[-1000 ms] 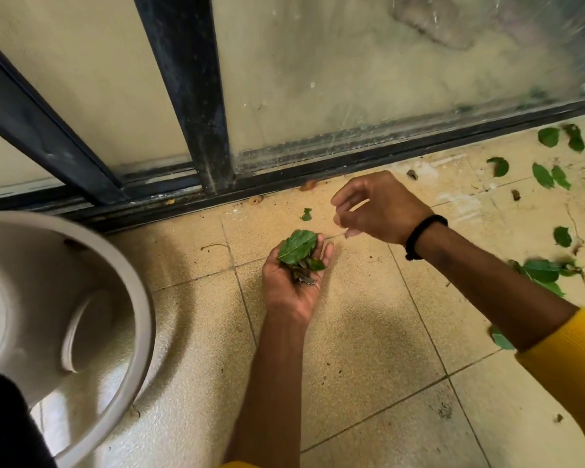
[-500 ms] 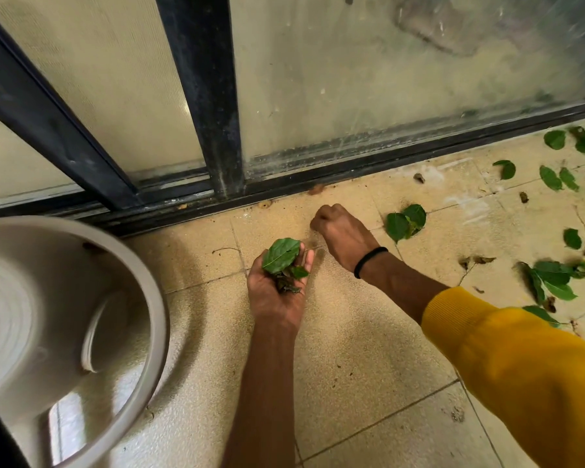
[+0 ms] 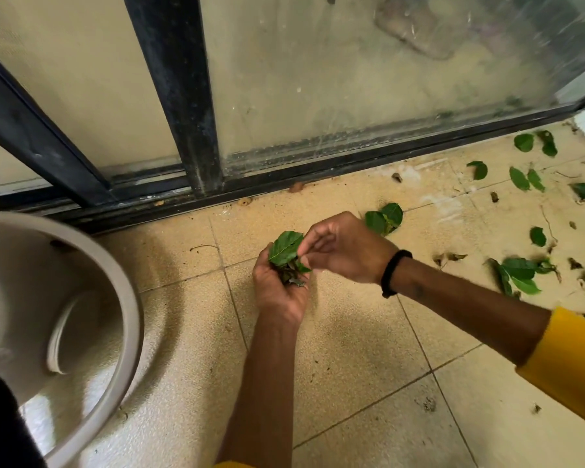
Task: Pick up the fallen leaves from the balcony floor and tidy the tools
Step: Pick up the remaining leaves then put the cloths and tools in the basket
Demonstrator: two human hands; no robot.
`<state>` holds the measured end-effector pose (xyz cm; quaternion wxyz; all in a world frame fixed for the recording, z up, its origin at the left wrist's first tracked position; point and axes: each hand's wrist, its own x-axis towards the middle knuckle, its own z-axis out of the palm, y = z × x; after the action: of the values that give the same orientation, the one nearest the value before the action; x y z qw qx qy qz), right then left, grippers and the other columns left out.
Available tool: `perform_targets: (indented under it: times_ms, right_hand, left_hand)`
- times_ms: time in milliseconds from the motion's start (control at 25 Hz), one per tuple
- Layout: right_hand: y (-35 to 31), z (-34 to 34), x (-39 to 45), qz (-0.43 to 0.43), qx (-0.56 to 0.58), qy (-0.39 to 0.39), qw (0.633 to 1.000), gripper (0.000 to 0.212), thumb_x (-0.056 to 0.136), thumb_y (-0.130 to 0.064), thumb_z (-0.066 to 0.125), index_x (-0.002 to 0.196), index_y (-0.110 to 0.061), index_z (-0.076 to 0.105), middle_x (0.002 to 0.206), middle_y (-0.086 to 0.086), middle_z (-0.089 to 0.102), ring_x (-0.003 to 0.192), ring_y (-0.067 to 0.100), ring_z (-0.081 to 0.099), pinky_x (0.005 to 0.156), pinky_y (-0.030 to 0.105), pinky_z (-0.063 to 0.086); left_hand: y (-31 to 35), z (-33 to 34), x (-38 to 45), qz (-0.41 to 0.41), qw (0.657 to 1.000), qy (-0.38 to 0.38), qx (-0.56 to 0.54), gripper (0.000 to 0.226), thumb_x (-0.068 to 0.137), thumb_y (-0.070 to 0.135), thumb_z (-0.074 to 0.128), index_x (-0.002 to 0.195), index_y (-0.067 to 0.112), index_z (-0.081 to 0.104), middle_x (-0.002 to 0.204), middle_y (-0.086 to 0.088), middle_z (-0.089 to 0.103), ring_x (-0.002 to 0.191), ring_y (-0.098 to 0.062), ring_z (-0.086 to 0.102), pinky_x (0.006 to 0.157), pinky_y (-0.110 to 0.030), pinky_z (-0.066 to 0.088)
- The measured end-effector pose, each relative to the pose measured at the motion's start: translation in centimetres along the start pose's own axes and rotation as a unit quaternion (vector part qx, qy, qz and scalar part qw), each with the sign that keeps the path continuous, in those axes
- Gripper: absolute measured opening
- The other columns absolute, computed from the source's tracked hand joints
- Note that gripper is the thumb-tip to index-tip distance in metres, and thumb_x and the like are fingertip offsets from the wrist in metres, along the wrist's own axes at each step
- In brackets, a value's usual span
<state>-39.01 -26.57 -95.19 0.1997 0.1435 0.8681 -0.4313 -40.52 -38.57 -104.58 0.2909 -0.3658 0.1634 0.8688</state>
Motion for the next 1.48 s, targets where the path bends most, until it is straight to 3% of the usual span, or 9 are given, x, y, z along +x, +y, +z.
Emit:
perform_targets:
  times_ms: [120, 280, 480, 600, 760, 920, 1280, 1360, 1480]
  right_hand:
    - [-0.6, 0.4, -1.5, -0.042, -0.061, 0.016, 0.997, 0.015, 0.093, -0.009, 0.067, 0.104, -0.016, 0.075, 0.101, -0.005, 0.074, 0.090, 0.002, 0.070, 0.076, 0.015, 0.056]
    - [1.9, -3.3, -0.4, -0.025, -0.141, 0.147, 0.979, 0.018, 0.092, -0.013, 0.070, 0.110, -0.017, 0.070, 0.098, -0.005, 0.071, 0.082, 0.007, 0.069, 0.069, 0.021, 0.057]
    - [11.1, -9.9, 2.4, 0.232, -0.228, 0.121, 0.938, 0.104, 0.064, -0.051, 0.089, 0.150, -0.023, 0.037, 0.146, 0.015, 0.041, 0.126, 0.035, 0.051, 0.100, 0.041, 0.048]
    - [14.5, -9.7, 3.6, 0.254, -0.211, 0.084, 0.940, 0.128, 0.051, -0.068, 0.088, 0.155, -0.035, 0.021, 0.152, 0.016, 0.028, 0.135, 0.042, 0.039, 0.110, 0.053, 0.041]
    - [16.3, -7.7, 5.5, 0.164, -0.219, 0.134, 0.952, 0.083, 0.067, -0.054, 0.087, 0.136, -0.028, 0.050, 0.134, 0.016, 0.039, 0.117, 0.039, 0.049, 0.105, 0.045, 0.046]
    - [16.2, -7.7, 5.4, 0.125, -0.189, 0.181, 0.957, 0.030, 0.081, -0.024, 0.082, 0.104, -0.010, 0.070, 0.109, 0.014, 0.067, 0.097, 0.029, 0.062, 0.077, 0.031, 0.049]
    - [8.5, -10.0, -5.6, 0.114, 0.038, 0.074, 0.990, 0.019, 0.081, -0.010, 0.082, 0.097, -0.008, 0.073, 0.098, 0.005, 0.072, 0.072, 0.020, 0.075, 0.066, 0.031, 0.063]
    - [7.7, -8.7, -8.1, 0.100, -0.012, 0.052, 0.994, 0.022, 0.081, -0.016, 0.083, 0.100, -0.014, 0.072, 0.098, 0.000, 0.072, 0.076, 0.019, 0.073, 0.067, 0.033, 0.061]
    - [8.4, -7.0, -9.3, 0.086, -0.141, 0.058, 0.985, 0.037, 0.080, -0.027, 0.083, 0.112, -0.023, 0.064, 0.107, -0.005, 0.065, 0.086, 0.013, 0.061, 0.062, 0.021, 0.046]
  left_hand:
    - [-0.4, 0.6, -0.7, -0.017, 1.000, -0.022, 0.010, 0.036, 0.104, 0.022, 0.044, 0.123, -0.005, 0.059, 0.107, -0.025, 0.069, 0.085, -0.030, 0.069, 0.067, -0.035, 0.060]
    - [-0.8, 0.5, -0.4, -0.035, 0.998, -0.014, -0.041, 0.040, 0.102, 0.020, 0.045, 0.129, -0.009, 0.054, 0.124, -0.035, 0.063, 0.103, -0.038, 0.069, 0.089, -0.049, 0.058]
    - [-2.9, 0.9, -0.1, -0.073, 0.997, -0.013, -0.032, 0.042, 0.101, 0.021, 0.045, 0.128, -0.009, 0.055, 0.128, -0.034, 0.061, 0.108, -0.038, 0.066, 0.102, -0.051, 0.052]
    - [-4.4, 1.3, 0.3, -0.079, 0.997, -0.012, -0.015, 0.044, 0.101, 0.023, 0.046, 0.130, -0.009, 0.055, 0.130, -0.033, 0.060, 0.105, -0.037, 0.067, 0.104, -0.049, 0.051]
    - [-4.6, 1.2, 0.6, -0.065, 0.998, -0.011, -0.003, 0.044, 0.100, 0.021, 0.048, 0.131, -0.009, 0.054, 0.128, -0.034, 0.062, 0.119, -0.039, 0.064, 0.103, -0.051, 0.052]
    - [-4.8, 1.2, 1.0, -0.058, 0.998, -0.003, 0.010, 0.043, 0.099, 0.019, 0.050, 0.130, -0.010, 0.055, 0.125, -0.034, 0.063, 0.116, -0.040, 0.065, 0.103, -0.051, 0.051]
    - [-8.7, 2.7, 0.5, -0.081, 0.993, -0.029, 0.084, 0.039, 0.101, 0.023, 0.044, 0.118, -0.008, 0.061, 0.114, -0.030, 0.067, 0.098, -0.036, 0.068, 0.099, -0.046, 0.052]
    - [-10.6, 3.1, 0.0, -0.113, 0.985, -0.031, 0.126, 0.040, 0.101, 0.025, 0.045, 0.123, -0.003, 0.064, 0.121, -0.028, 0.067, 0.105, -0.037, 0.068, 0.099, -0.046, 0.054]
    - [-12.8, 3.6, -1.6, -0.150, 0.971, -0.032, 0.181, 0.039, 0.103, 0.029, 0.043, 0.105, 0.005, 0.073, 0.098, -0.017, 0.074, 0.081, -0.027, 0.073, 0.073, -0.036, 0.061]
